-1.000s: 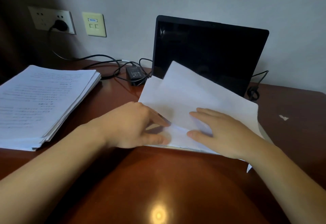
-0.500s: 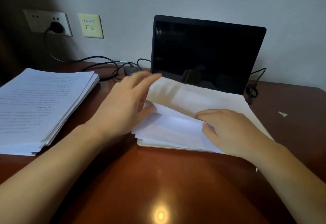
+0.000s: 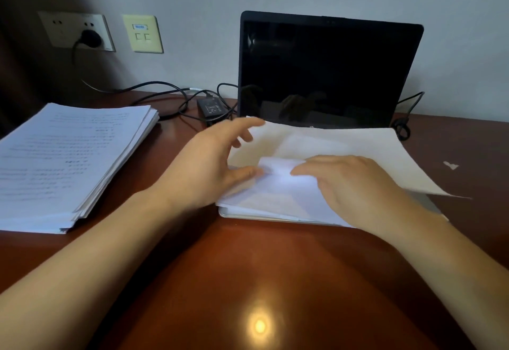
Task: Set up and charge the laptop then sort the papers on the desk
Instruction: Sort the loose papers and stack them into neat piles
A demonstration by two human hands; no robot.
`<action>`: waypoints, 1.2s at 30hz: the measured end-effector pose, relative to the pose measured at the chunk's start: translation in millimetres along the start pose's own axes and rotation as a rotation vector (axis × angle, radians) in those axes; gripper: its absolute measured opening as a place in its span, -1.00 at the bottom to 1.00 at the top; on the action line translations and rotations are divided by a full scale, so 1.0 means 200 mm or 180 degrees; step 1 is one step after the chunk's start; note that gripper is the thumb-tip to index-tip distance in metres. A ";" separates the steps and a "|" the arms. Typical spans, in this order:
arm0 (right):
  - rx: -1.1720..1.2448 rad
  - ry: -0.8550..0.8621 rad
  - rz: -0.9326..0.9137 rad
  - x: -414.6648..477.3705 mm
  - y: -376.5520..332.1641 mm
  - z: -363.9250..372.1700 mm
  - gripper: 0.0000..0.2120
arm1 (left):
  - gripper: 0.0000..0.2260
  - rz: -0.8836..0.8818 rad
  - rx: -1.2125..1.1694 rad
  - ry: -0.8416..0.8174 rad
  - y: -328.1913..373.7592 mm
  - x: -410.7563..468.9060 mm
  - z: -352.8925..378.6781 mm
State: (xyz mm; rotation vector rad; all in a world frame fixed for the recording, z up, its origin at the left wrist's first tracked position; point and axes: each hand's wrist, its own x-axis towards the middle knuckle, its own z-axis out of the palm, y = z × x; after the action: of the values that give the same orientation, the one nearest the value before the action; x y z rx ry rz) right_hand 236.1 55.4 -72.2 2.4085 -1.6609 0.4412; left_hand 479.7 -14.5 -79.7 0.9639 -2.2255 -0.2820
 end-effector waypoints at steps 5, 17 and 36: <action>0.0109 -0.0082 0.0507 -0.02 0.02 -0.03 -0.61 | -0.76 0.0082 -0.0037 -0.0937 0.01 -0.01 -0.09; 0.0461 -0.0552 -0.0244 -0.04 -0.05 -0.02 -0.54 | -0.87 0.0472 0.0190 -0.1302 0.02 -0.02 -0.08; -0.0014 0.0509 -0.0099 -0.02 -0.01 0.04 -0.79 | -0.79 0.0730 0.0288 -0.0225 0.04 -0.01 -0.07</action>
State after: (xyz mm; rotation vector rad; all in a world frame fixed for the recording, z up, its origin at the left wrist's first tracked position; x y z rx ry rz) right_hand 237.1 56.9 -81.3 2.3250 -1.5533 0.6071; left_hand 485.2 -5.7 -66.5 0.7453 -2.4053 -0.1136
